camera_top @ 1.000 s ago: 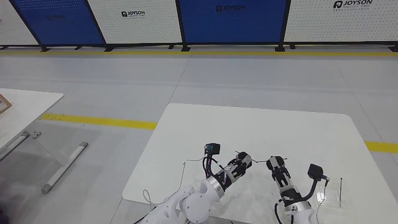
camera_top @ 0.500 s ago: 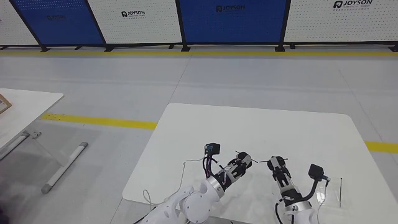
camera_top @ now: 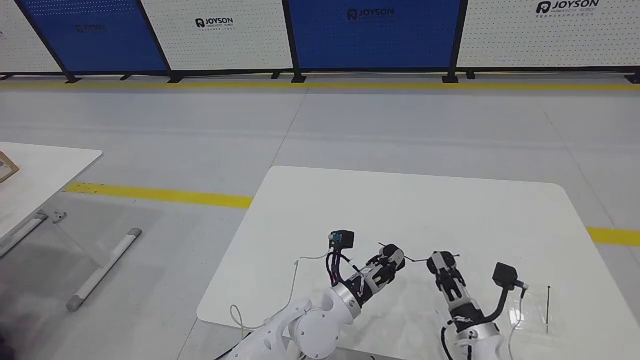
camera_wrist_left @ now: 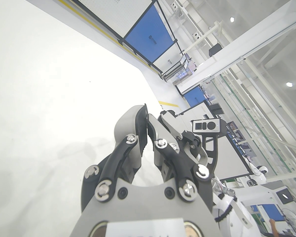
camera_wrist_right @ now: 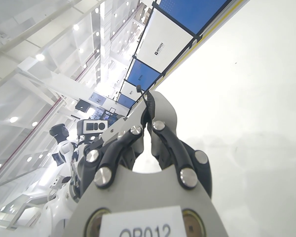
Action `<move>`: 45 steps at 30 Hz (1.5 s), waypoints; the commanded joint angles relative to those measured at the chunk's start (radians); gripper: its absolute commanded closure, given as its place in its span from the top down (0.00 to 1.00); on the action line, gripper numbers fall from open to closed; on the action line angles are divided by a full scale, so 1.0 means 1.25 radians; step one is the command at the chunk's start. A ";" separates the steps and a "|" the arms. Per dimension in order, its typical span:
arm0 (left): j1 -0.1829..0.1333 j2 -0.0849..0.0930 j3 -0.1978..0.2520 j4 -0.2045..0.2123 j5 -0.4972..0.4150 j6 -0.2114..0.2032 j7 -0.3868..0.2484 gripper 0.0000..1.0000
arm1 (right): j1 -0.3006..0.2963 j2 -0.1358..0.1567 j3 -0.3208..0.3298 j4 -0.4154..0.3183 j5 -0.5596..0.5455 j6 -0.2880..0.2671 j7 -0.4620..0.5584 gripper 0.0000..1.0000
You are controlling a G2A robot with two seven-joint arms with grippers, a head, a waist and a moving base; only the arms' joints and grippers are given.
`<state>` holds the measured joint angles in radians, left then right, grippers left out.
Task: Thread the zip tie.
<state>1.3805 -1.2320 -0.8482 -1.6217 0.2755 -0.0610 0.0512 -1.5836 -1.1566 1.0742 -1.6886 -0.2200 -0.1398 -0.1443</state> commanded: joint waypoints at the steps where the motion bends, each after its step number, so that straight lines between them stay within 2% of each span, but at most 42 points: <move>1: 0.000 0.000 0.000 0.000 0.000 0.000 0.000 0.00 | 0.002 -0.002 0.000 0.003 -0.001 0.002 0.002 0.00; 14: 0.000 0.000 0.000 0.000 0.000 0.000 0.000 0.00 | 0.005 -0.016 -0.007 0.008 -0.017 0.010 0.010 0.00; 26: 0.001 -0.001 0.001 -0.002 -0.005 -0.003 0.000 0.00 | 0.004 -0.017 -0.005 0.006 -0.006 0.006 0.009 0.00; 31: 0.010 -0.008 0.000 -0.003 -0.065 -0.041 0.030 0.00 | -0.003 -0.024 0.009 0.010 0.053 -0.014 -0.007 0.00; 36: 0.014 -0.014 0.009 0.002 -0.080 -0.065 0.041 0.00 | -0.001 -0.031 0.006 0.021 0.079 -0.024 -0.006 0.00; 45: -0.002 -0.026 0.034 0.014 -0.060 -0.054 0.043 0.00 | -0.006 -0.037 0.005 0.022 0.070 -0.042 0.011 0.00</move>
<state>1.3805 -1.2626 -0.8077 -1.6047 0.1995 -0.1305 0.1021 -1.5893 -1.2026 1.0793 -1.6589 -0.1318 -0.1924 -0.1303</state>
